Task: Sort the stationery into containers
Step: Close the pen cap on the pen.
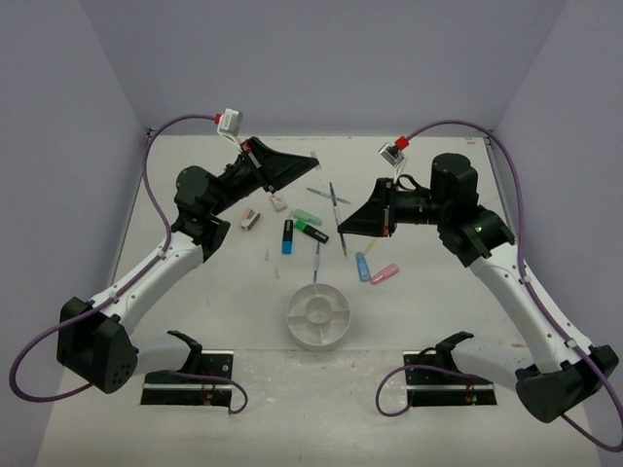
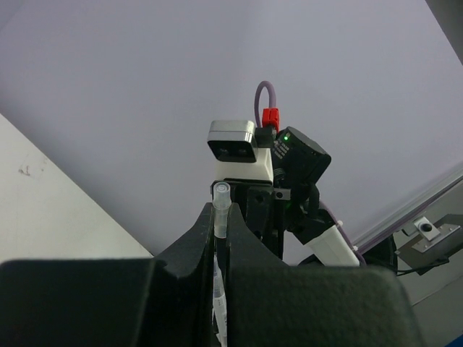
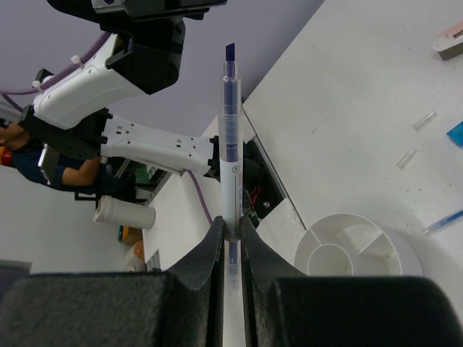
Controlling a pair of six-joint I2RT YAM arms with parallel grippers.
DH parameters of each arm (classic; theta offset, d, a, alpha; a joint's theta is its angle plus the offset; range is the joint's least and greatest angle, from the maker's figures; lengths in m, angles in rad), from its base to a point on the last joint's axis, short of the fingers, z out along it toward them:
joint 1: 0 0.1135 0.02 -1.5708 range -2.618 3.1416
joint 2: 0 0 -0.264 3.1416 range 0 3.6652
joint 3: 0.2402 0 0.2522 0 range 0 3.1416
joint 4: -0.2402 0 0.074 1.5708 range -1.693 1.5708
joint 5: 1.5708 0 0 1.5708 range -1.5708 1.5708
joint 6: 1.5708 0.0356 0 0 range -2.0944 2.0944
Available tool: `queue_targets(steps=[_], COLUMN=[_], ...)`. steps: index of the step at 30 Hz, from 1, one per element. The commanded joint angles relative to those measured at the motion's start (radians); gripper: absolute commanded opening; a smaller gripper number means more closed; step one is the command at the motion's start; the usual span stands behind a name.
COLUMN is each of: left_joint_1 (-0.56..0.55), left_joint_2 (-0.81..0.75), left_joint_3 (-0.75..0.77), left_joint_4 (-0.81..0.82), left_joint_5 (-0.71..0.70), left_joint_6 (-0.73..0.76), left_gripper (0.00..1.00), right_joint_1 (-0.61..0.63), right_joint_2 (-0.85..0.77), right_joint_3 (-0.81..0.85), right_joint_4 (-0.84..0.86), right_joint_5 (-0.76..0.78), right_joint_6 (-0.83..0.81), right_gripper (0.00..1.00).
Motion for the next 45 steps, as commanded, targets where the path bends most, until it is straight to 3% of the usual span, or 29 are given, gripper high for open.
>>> queue_targets(steps=[1,45], left_joint_1=[-0.012,-0.068], left_joint_2=[-0.019,0.041], left_joint_3=[-0.021,-0.023], left_joint_4=[0.068,0.106], left_joint_5=[-0.01,0.025], left_joint_6=[-0.027,-0.06], left_gripper=[0.0,0.0], right_joint_1=[0.009,0.01], right_joint_2=[0.008,0.076], right_joint_3=[0.059,0.165], right_joint_4=[-0.005,-0.065], right_joint_5=[-0.021,0.033], right_joint_6=[-0.019,-0.059], right_gripper=[0.0,0.0])
